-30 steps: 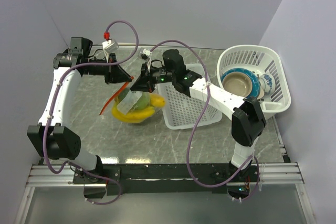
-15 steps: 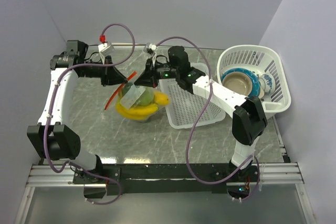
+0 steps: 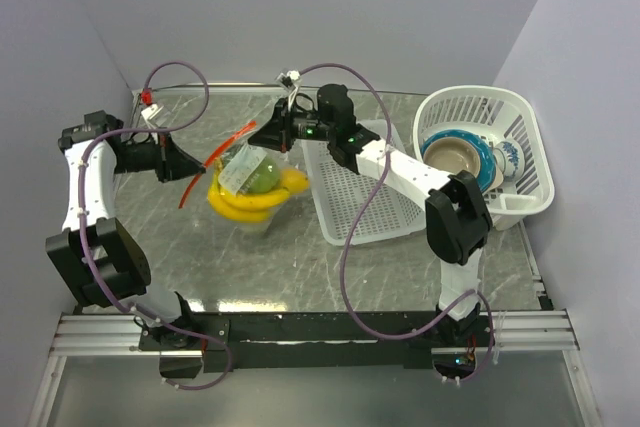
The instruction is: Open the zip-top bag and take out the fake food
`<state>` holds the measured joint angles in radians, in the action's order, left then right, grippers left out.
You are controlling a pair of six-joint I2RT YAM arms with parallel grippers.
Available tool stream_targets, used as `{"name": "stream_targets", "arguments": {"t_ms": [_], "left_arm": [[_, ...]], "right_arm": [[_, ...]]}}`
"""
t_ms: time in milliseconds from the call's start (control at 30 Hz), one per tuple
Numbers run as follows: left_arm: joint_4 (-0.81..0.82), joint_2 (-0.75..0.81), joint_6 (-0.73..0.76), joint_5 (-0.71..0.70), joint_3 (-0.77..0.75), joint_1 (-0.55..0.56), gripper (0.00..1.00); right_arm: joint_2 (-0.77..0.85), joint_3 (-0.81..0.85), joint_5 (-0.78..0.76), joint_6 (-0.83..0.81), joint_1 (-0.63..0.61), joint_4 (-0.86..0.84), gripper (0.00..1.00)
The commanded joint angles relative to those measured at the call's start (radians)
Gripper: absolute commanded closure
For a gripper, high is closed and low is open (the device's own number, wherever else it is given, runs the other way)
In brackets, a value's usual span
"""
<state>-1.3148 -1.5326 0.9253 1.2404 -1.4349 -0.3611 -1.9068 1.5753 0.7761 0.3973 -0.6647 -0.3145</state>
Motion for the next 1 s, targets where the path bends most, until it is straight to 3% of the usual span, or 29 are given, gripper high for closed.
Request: {"name": "stream_targets", "arguments": {"t_ms": [0, 267, 500, 567, 633, 733, 767, 800, 867, 900, 967], "left_arm": [[-0.060, 0.011, 0.084, -0.160, 0.013, -0.102, 0.99], [-0.060, -0.072, 0.098, -0.208, -0.039, -0.269, 0.99], [-0.060, -0.086, 0.104, -0.184, -0.053, -0.288, 0.99], [-0.055, -0.090, 0.086, -0.122, -0.077, -0.283, 0.99], [-0.019, -0.107, 0.026, -0.075, -0.145, -0.274, 0.99], [0.222, -0.106, -0.240, 0.013, -0.219, -0.254, 0.99], [0.308, -0.095, -0.410, 0.005, -0.222, -0.230, 0.99], [0.507, -0.080, -0.486, -0.015, -0.202, -0.214, 0.99], [0.688, -0.014, -0.645, -0.067, -0.155, -0.165, 0.99], [0.823, 0.012, -0.684, -0.125, -0.087, -0.150, 0.99], [0.913, 0.078, -0.729, -0.162, -0.026, -0.109, 0.99]], "right_arm": [[-0.011, 0.152, -0.184, 0.018, 0.056, -0.159, 1.00], [-0.110, 0.281, -0.233, -0.021, 0.057, -0.097, 1.00], [-0.144, 0.287, -0.225, 0.001, 0.057, -0.113, 1.00], [-0.167, 0.293, -0.209, 0.026, 0.057, -0.138, 0.84], [-0.184, 0.314, -0.193, 0.038, 0.059, -0.149, 0.53], [-0.216, 0.376, -0.179, 0.044, 0.057, -0.112, 0.32], [-0.207, 0.379, -0.182, 0.044, 0.057, -0.104, 0.31], [-0.198, 0.374, -0.190, 0.041, 0.056, -0.106, 0.30], [-0.143, 0.312, -0.196, 0.020, 0.056, -0.127, 0.29], [-0.123, 0.283, -0.201, 0.012, 0.057, -0.135, 0.29], [-0.072, 0.214, -0.201, -0.009, 0.056, -0.140, 0.29]]}}
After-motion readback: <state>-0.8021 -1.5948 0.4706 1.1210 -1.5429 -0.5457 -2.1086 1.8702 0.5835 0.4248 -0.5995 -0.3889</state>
